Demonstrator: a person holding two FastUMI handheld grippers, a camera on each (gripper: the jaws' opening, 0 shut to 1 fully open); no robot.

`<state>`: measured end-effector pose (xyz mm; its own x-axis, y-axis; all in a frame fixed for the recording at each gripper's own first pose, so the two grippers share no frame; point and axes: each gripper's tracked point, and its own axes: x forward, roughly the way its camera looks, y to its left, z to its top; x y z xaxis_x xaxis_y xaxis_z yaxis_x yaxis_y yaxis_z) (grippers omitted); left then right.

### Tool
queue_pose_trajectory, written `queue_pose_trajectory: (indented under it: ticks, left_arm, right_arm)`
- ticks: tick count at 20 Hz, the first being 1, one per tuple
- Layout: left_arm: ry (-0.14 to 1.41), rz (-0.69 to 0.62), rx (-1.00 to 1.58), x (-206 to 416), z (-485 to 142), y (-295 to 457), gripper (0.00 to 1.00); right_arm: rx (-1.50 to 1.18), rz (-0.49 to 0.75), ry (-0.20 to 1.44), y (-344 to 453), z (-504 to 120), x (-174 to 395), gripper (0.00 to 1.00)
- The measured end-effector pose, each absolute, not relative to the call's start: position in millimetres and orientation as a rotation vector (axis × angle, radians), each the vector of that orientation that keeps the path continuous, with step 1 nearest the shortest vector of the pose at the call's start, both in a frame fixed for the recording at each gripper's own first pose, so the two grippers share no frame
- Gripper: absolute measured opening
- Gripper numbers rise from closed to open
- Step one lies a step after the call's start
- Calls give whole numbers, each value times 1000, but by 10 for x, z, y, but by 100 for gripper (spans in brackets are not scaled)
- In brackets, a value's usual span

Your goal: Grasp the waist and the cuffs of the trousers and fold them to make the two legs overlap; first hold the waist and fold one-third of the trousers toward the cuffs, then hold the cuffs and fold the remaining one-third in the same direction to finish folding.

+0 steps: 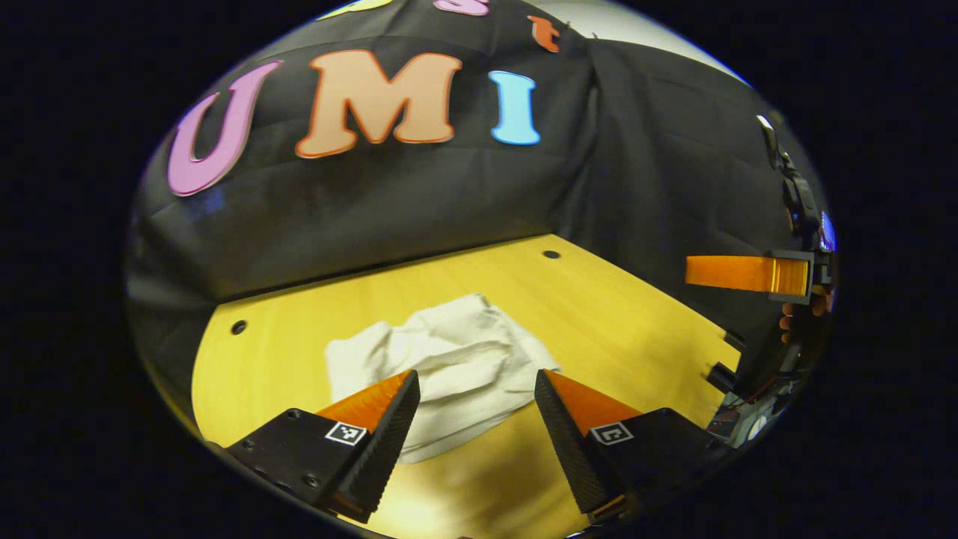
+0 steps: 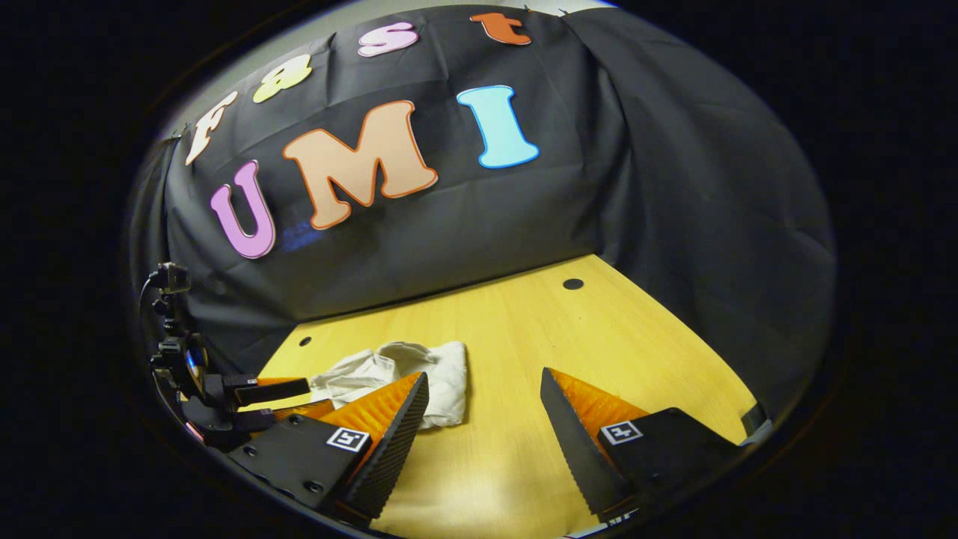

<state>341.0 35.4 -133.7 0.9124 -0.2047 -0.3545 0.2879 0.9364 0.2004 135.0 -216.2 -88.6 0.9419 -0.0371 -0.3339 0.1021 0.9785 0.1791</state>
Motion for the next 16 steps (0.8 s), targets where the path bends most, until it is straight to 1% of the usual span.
queue_pose_trajectory:
  ticks: [4,8,12,16]
  left_arm:
    - [333,-85,220,3179,-1193,1190,92]
    - [328,39,161,2973,-960,1698,92]
    - [365,76,75,2860,-1188,1843,92]
    - [375,65,8,2860,-1263,1807,92]
  right_arm:
    - [168,-23,323,-1870,-880,1311,96]
    - [152,8,337,-1657,-940,1184,96]
    - [175,5,347,-1550,-1016,1097,96]
    - [159,-5,346,-1542,-1023,1026,96]
